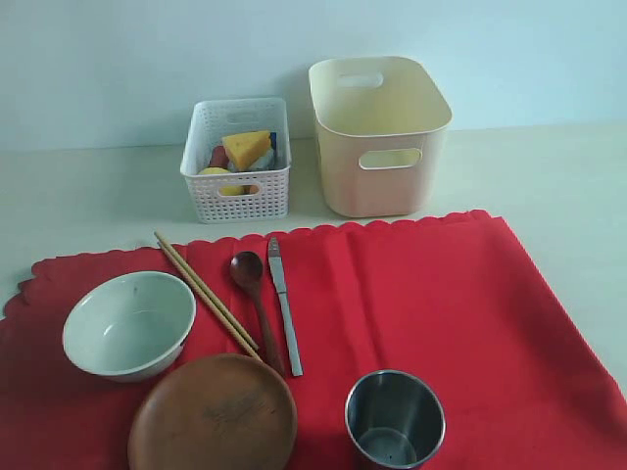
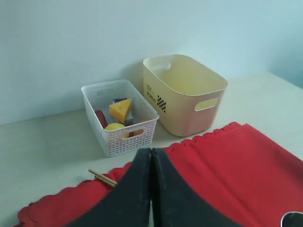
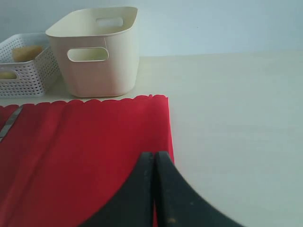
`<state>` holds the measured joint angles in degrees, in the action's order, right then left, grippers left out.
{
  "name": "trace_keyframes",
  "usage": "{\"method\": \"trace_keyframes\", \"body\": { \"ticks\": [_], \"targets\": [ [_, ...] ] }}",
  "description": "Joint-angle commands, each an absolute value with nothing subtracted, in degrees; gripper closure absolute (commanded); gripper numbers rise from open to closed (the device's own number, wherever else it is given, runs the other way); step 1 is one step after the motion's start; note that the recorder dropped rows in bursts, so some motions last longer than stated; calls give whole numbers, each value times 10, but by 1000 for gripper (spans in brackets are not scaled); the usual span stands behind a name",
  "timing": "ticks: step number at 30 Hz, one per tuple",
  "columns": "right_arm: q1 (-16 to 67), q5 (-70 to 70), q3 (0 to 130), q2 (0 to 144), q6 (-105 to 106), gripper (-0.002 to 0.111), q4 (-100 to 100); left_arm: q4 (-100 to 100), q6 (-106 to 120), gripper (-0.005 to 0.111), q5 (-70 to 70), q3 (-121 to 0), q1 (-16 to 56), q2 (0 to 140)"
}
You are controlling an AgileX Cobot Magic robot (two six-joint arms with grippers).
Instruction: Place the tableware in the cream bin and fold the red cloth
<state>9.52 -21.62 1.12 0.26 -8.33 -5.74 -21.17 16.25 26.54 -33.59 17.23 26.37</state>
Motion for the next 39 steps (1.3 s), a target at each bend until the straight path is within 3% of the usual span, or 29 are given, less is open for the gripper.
{"method": "trace_keyframes", "body": {
  "ticks": [1, 12, 39],
  "targets": [
    [93, -207, 10, 0, -82, 108, -60, -246, 165, 106, 242, -313, 171, 180],
    [93, -207, 10, 0, -82, 108, -60, -246, 163, 106, 225, -286, 171, 96],
    [93, -207, 10, 0, -82, 108, -60, -246, 163, 106, 243, -286, 171, 91]
  ]
}}
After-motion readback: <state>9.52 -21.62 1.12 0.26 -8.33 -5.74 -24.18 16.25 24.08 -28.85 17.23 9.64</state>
